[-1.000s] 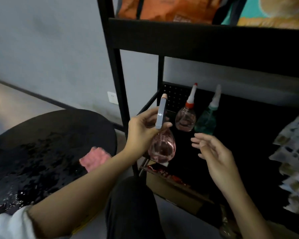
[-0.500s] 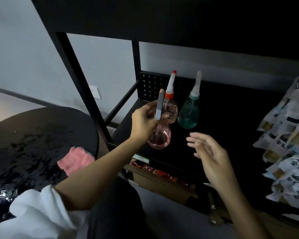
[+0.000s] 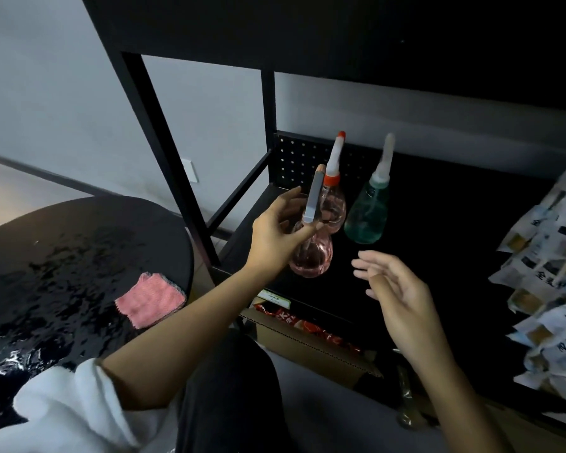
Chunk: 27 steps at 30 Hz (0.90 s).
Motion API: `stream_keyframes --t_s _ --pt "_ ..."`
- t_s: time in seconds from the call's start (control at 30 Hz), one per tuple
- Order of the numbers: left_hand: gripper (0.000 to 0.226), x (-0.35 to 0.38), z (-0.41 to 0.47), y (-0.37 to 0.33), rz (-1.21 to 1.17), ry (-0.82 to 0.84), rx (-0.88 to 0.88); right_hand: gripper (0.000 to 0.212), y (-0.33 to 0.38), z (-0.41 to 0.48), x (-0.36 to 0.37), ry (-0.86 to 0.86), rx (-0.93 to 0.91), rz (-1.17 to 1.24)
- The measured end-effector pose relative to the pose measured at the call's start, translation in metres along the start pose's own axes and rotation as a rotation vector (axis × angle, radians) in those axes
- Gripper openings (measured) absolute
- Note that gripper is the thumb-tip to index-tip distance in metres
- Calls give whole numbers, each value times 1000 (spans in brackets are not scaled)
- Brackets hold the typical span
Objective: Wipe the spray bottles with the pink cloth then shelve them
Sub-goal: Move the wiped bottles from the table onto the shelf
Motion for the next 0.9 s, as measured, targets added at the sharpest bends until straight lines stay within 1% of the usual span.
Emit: stream_keyframes --t_s 0.1,0.2,0.27,0.37,0.5,0.57,0.67,0.73,0.83,0.9 --pt "66 -18 -13 0 37 -7 -7 25 9 -1 6 8 -15 1" --pt "62 -44 -26 -1 60 -35 -6 24 23 -2 19 29 -38 4" --pt "52 -67 -38 -3 56 -74 -2 23 33 -1 31 49 -51 14" --pt "32 -103 -63 -7 -16 -128 7 23 48 -1 53 88 -76 28" --pt "17 -161 -108 -7 -38 -210 36 23 66 -3 92 157 -100 42" --pt "18 -196 -132 -2 -20 -265 43 22 74 -4 115 200 -119 40" --pt "22 -256 -172 15 55 -373 -15 24 86 -8 152 251 -156 44" --pt "21 -297 -201 27 114 -448 -50 24 92 -12 177 287 -166 61" --pt "20 -357 -249 44 160 -569 -94 24 96 -18 214 348 -173 55" --pt "25 -392 -281 50 193 -678 -117 24 98 -22 234 381 -182 60"
Point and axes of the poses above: each hand's wrist, its own z-axis towards the middle knuckle, its own x-axis out of the palm, y = z × x, the point moved 8 cm from there along z, towards the middle knuckle, and after that the axes turned 6 degrees about y, right-handed, at the moved point
